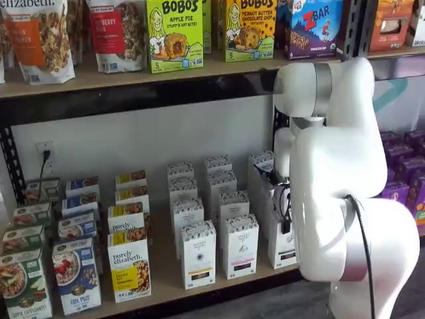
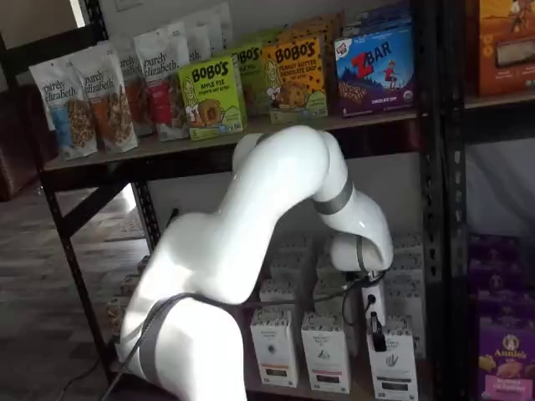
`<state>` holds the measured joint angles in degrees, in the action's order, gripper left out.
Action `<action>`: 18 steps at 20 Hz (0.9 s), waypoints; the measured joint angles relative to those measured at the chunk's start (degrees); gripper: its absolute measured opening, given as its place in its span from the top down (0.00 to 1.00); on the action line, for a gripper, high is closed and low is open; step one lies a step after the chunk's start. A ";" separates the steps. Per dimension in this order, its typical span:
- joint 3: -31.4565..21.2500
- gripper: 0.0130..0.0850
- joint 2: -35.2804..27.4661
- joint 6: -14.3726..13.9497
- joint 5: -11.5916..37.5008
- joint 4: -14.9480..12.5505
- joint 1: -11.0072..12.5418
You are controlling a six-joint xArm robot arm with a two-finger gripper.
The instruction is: Pick up the white box with a green strip in the middle, on the bottom shelf, the sixth box from the left
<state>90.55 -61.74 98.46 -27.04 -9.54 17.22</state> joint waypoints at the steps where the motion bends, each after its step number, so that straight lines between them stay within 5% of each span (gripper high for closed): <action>1: 0.10 0.33 0.02 0.02 -0.31 0.07 -0.04; 5: -0.31 0.50 0.37 -0.69 -0.58 -0.52 -0.25; 14: -6.77 0.50 4.08 -5.43 3.05 -4.79 -0.96; 18: -13.74 0.50 8.30 -11.43 5.19 -10.27 -1.64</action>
<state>76.81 -53.44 87.03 -21.86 -19.81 15.58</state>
